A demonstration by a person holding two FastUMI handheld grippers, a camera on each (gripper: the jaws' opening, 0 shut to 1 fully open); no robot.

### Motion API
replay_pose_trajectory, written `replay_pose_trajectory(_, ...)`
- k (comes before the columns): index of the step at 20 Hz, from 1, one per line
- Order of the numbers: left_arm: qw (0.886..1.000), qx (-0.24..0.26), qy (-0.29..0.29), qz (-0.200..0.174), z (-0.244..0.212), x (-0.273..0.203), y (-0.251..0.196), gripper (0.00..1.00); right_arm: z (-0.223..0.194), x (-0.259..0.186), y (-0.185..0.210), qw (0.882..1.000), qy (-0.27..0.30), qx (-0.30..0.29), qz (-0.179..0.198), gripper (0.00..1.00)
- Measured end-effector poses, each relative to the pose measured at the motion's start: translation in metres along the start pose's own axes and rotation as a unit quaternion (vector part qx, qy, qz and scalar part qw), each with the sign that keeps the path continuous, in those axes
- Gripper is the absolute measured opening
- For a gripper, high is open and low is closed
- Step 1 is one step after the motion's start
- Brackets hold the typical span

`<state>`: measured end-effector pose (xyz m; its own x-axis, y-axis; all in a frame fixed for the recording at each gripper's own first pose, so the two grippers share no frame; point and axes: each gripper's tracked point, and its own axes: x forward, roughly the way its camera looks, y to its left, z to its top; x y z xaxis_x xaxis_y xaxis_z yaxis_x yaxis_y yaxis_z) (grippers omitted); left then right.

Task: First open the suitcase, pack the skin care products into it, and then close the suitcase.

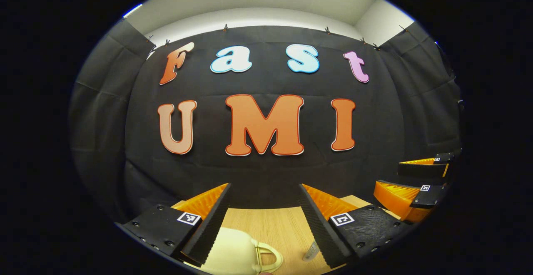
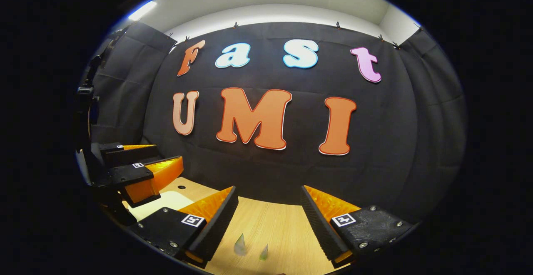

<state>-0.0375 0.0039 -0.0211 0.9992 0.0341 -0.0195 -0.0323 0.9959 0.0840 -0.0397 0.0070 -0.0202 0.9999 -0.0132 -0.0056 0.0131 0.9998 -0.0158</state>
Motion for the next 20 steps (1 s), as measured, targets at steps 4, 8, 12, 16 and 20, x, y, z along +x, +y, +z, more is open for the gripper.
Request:
replay_pose_trajectory(4,1.0,0.011,0.005,-0.008,-0.004,0.0,-0.008,0.97,-0.009,-0.002,-0.008,1.0,0.009,0.002,-0.008,0.95)
replay_pose_trajectory(8,1.0,0.015,0.008,-0.015,-0.007,0.0,-0.015,0.95,-0.019,-0.006,-0.011,1.0,0.02,0.001,-0.013,0.95)
replay_pose_trajectory(12,0.999,0.016,0.016,-0.023,-0.011,0.001,-0.021,0.96,-0.022,-0.008,-0.012,1.0,0.024,0.001,-0.014,0.95)
replay_pose_trajectory(16,0.999,0.016,0.018,-0.033,-0.01,0.001,-0.028,0.96,-0.018,-0.013,-0.017,0.999,0.021,0.001,-0.025,0.96)
replay_pose_trajectory(20,0.998,0.025,0.02,-0.046,-0.01,0.002,-0.038,0.96,-0.019,-0.017,-0.022,0.999,0.023,-0.001,-0.031,0.96)
